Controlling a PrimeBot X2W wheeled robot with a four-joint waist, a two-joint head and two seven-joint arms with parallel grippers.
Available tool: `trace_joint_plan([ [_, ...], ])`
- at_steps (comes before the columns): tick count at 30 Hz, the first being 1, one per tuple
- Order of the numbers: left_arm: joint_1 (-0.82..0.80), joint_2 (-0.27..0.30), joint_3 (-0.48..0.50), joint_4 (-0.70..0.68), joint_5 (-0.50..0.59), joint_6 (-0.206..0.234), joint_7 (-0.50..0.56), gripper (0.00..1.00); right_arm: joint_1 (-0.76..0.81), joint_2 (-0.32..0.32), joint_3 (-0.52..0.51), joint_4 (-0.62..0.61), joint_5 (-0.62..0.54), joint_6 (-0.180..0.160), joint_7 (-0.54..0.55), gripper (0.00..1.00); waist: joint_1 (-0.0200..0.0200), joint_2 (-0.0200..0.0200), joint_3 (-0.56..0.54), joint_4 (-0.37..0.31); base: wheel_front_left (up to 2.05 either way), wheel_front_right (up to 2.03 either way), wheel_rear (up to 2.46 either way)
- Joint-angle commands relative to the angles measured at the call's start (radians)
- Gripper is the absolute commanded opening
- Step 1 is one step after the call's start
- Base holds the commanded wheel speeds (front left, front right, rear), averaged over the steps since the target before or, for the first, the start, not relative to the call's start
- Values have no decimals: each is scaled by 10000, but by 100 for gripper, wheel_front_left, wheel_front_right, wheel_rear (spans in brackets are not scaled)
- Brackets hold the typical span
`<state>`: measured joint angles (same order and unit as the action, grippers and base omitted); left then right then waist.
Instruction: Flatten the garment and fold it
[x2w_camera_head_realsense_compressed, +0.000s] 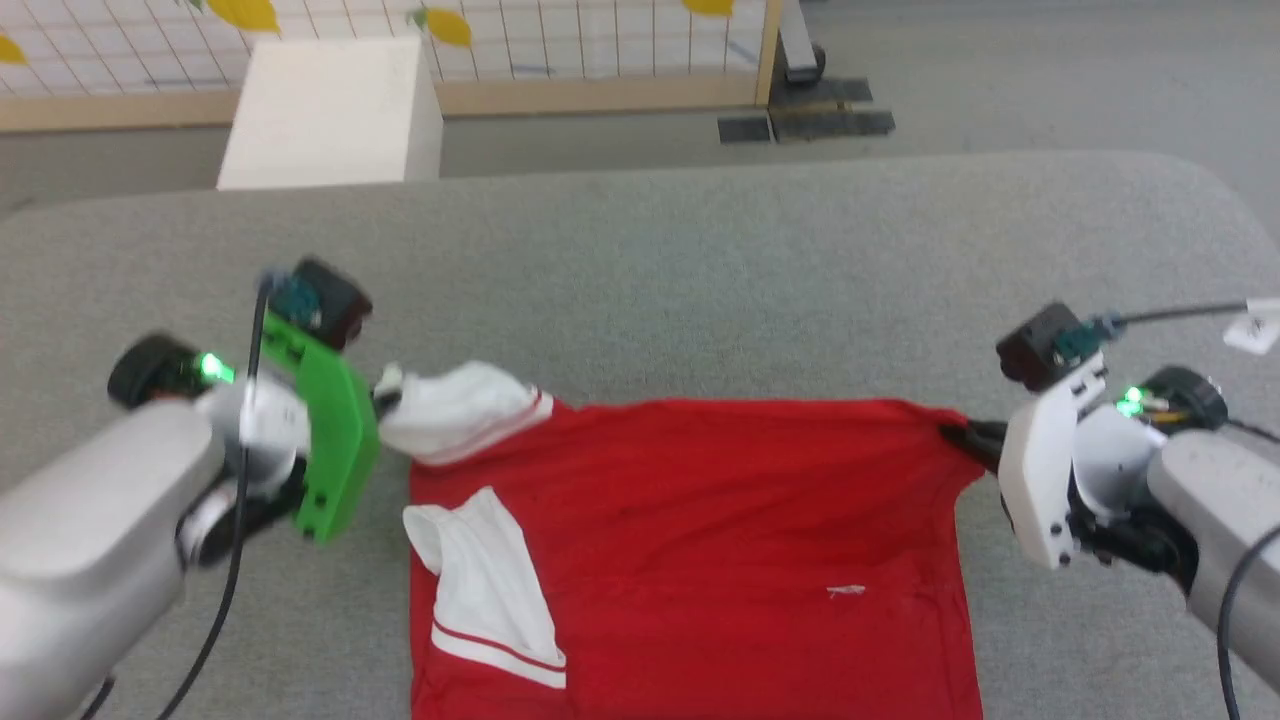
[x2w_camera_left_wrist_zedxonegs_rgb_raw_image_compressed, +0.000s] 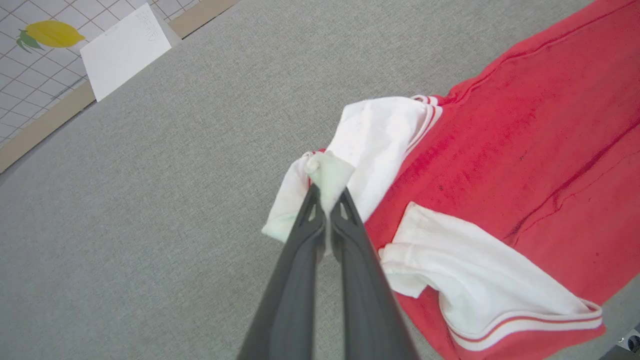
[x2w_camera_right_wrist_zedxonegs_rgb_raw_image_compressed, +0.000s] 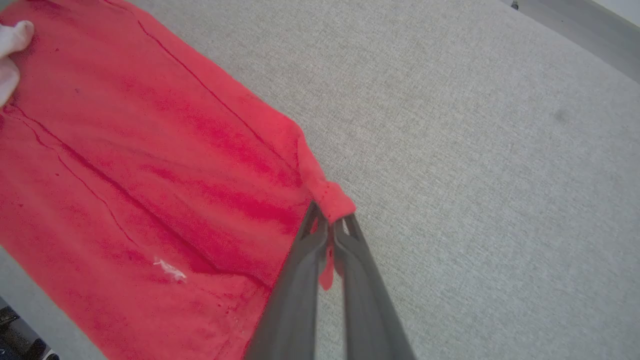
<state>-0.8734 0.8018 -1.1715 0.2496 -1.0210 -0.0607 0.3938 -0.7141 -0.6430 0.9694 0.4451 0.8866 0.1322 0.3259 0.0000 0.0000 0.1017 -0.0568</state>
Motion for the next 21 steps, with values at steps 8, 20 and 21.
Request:
trace_joint_plan([
  [8, 1883, 1401, -291, -2647, -227, 1246, -271, 0, 1694, -255, -731, -964, -424, -15, -427, 0, 0, 0, -900, 274, 0, 0, 0],
  [20, 3756, 1199, -687, -2895, -938, 1862, -610, 0, 3618, -191, -2033, -1542, -848, -15, 267, 0, 0, 0, -522, 392, 0, 0, 0],
  [21, 3812, 1079, -679, -2742, -1007, 1849, -680, 0, 3703, -131, -2069, -1516, -867, -15, 332, 0, 0, 0, -459, 400, 0, 0, 0],
])
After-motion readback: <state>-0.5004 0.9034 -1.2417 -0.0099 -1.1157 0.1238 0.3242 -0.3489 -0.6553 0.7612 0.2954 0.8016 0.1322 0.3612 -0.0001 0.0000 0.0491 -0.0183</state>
